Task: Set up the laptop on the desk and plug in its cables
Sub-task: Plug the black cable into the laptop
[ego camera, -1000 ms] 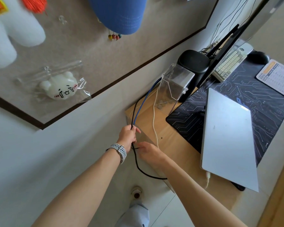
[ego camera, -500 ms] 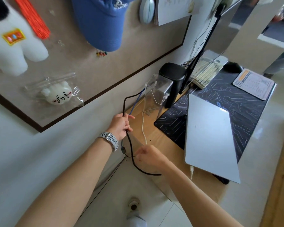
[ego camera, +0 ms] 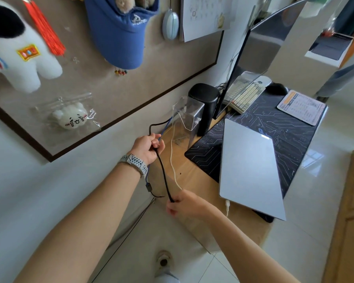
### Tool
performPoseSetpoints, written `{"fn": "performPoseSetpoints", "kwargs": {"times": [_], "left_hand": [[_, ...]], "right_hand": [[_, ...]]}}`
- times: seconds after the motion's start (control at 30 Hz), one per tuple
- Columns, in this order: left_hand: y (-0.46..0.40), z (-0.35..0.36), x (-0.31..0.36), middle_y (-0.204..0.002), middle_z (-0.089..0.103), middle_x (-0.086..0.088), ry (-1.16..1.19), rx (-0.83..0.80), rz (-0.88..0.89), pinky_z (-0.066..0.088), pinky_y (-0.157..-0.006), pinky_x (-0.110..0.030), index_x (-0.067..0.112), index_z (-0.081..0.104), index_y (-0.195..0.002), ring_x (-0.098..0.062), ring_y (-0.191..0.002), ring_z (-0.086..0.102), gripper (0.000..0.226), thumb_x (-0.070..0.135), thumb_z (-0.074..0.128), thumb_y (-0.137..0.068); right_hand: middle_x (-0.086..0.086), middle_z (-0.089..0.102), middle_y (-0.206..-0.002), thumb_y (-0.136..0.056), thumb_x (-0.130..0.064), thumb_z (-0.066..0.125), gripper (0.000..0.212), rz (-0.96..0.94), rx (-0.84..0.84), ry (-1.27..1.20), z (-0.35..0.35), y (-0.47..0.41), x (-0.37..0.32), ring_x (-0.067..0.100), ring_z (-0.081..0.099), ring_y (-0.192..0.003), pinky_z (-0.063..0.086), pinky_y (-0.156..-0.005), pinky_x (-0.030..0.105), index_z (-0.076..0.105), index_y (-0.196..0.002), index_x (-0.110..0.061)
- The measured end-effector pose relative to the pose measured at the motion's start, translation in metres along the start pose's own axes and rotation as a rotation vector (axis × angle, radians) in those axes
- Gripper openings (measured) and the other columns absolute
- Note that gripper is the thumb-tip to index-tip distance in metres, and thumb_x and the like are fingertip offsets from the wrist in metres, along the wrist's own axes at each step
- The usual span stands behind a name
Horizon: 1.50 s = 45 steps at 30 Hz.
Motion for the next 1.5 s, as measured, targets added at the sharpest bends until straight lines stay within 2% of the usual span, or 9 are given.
{"fn": "performPoseSetpoints", "kwargs": {"times": [0.33,0.53,0.67,0.8,0.9,1.0,1.13,1.33,1.5], "left_hand": [[0.056,0.022,-0.049,-0.059,0.047,-0.005,-0.257,-0.162,-0.004,0.055,-0.071,-0.037,-0.001,0.06,-0.082,-0.017,-0.056,0.051,0.038,0.023,0.04,-0.104],[0.074,0.024,-0.052,-0.05,0.034,0.001,-0.136,-0.171,0.025,0.042,-0.043,-0.021,0.002,0.058,-0.08,-0.009,-0.042,0.032,0.045,0.025,0.03,-0.106],[0.075,0.024,-0.049,-0.043,0.027,0.005,0.022,-0.154,0.03,0.023,-0.032,-0.015,0.002,0.054,-0.076,-0.005,-0.033,0.021,0.045,0.025,0.03,-0.106],[0.077,0.018,-0.053,-0.04,0.026,0.005,0.076,-0.166,0.042,0.021,-0.029,-0.015,0.002,0.054,-0.076,-0.005,-0.031,0.021,0.045,0.024,0.029,-0.106],[0.082,0.015,-0.07,-0.04,0.025,0.005,0.115,-0.158,0.025,0.02,-0.03,-0.015,0.002,0.054,-0.075,-0.005,-0.03,0.021,0.045,0.025,0.029,-0.106],[0.087,0.017,-0.104,-0.039,0.024,0.005,0.139,-0.163,-0.012,0.02,-0.029,-0.015,0.002,0.054,-0.074,-0.005,-0.03,0.021,0.047,0.025,0.029,-0.106],[0.089,0.016,-0.142,-0.039,0.024,0.005,0.131,-0.135,-0.037,0.019,-0.029,-0.015,0.003,0.054,-0.074,-0.005,-0.029,0.02,0.048,0.027,0.029,-0.106],[0.099,0.008,-0.174,-0.039,0.026,0.006,0.02,-0.096,-0.036,0.017,-0.03,-0.015,0.004,0.052,-0.073,-0.005,-0.029,0.02,0.046,0.026,0.028,-0.106],[0.101,-0.006,-0.19,-0.039,0.027,0.006,-0.032,-0.023,-0.045,0.02,-0.029,-0.017,0.004,0.051,-0.073,-0.006,-0.029,0.02,0.047,0.028,0.027,-0.107]], "right_hand": [[-0.01,0.061,-0.058,-0.095,-0.015,0.052,0.028,-0.096,0.133,-0.017,-0.044,0.032,-0.027,-0.004,0.057,-0.052,0.042,-0.059,0.007,0.062,-0.069,-0.018],[-0.01,0.058,-0.056,-0.09,-0.015,0.06,0.02,-0.109,0.266,-0.011,-0.068,0.06,-0.024,0.0,0.052,-0.054,0.038,-0.056,0.007,0.067,-0.075,-0.004],[-0.013,0.05,-0.05,-0.085,-0.016,0.065,0.034,-0.119,0.404,0.099,-0.083,0.084,-0.013,0.002,0.046,-0.053,0.033,-0.052,0.014,0.054,-0.056,-0.027],[0.001,0.06,-0.094,-0.086,-0.019,0.06,0.012,-0.02,0.651,0.311,-0.106,0.115,0.021,0.025,0.052,-0.097,0.038,-0.077,0.025,0.071,-0.083,-0.016],[0.003,0.038,-0.117,-0.089,-0.03,0.063,0.015,0.113,0.906,0.376,-0.126,0.155,0.046,0.026,0.034,-0.11,0.035,-0.093,0.028,0.064,-0.102,-0.024],[0.001,0.042,-0.106,-0.091,-0.022,0.061,0.014,0.131,0.894,0.053,-0.122,0.168,0.071,0.023,0.045,-0.104,0.037,-0.08,0.025,0.061,-0.104,-0.024],[0.002,0.056,-0.111,-0.091,-0.009,0.058,0.024,0.152,0.849,-0.282,-0.114,0.176,0.102,0.017,0.055,-0.105,0.039,-0.085,0.024,0.062,-0.111,-0.021],[0.015,0.066,-0.104,-0.094,-0.002,0.054,0.015,0.041,0.735,-1.45,-0.098,0.178,0.126,0.026,0.066,-0.103,0.048,-0.094,0.038,0.058,-0.108,-0.004],[0.012,0.068,-0.082,-0.098,-0.01,0.053,0.013,-0.036,0.68,-1.603,-0.099,0.181,0.111,0.021,0.066,-0.078,0.049,-0.08,0.033,0.061,-0.102,-0.003]]}}
Point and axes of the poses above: each hand's wrist, its own y-axis away from the middle knuckle, its own z-axis out of the palm, x = y × z, the point moved 10 cm from there along -y, towards the middle knuckle
